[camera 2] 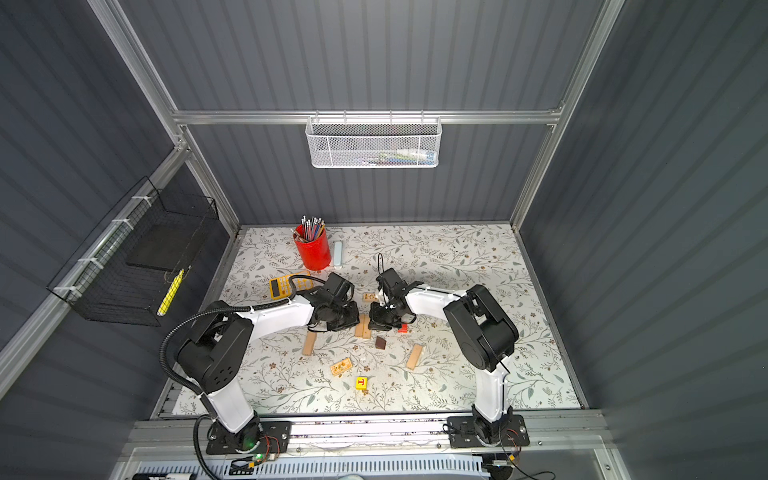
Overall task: Build the wood block tower
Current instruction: 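Lower both upright blocks onto the table pressed against each other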
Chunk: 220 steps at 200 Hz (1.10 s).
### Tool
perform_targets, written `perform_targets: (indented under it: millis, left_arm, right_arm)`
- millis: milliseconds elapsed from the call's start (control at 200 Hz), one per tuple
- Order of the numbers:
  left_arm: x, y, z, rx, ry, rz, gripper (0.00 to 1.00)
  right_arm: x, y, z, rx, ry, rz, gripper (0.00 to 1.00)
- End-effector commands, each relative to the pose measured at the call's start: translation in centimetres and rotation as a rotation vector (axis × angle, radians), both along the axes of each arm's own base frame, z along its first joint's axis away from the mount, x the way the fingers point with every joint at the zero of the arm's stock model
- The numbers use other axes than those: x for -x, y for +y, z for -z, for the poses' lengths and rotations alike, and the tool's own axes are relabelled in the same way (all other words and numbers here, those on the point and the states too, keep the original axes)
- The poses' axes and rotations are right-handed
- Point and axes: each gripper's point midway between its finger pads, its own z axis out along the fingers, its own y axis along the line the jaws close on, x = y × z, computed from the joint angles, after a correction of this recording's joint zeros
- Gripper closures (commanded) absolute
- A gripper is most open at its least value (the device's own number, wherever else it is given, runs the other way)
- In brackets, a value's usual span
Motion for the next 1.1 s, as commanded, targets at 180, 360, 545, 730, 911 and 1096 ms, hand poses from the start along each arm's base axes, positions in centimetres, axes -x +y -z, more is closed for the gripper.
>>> perform_targets:
  millis: [180,360,545,730,911,1096]
  left_arm:
    - [3.9,2.3,3.1,-0.088,0.134,0.043,0.85]
    - [4.3,2.1,2.9,-0.078,0.139,0.044,0.85]
    - [4.6,2.6,3.1,-0.104,0.145,0.037,0.85]
    - [5.2,2.7,3.5,-0.108,0.166,0.049,0.85]
    - [5.7,3.5,3.6,-0.141,0.172,0.048,0.83]
    - [6.6,2.8,3.9,-0.114,0.19,0.078,0.83]
  right_arm:
    - [0.0,-0.5,0.3,0.034,-0.003,0.025,0.86]
    - [-0.1,-0.8,0.0,0.041,-0.011,0.039,0.86]
    - [-0.2,-1.0,0.0,0.052,-0.013,0.06,0.85]
    - [-0.3,-1.0,0.0,0.048,-0.013,0.063,0.85]
    - [-0.6,-1.0,-0.3,0.044,-0.021,0.072,0.85]
    - [-0.6,-0.7,-0.8,0.032,-0.03,0.064,0.85]
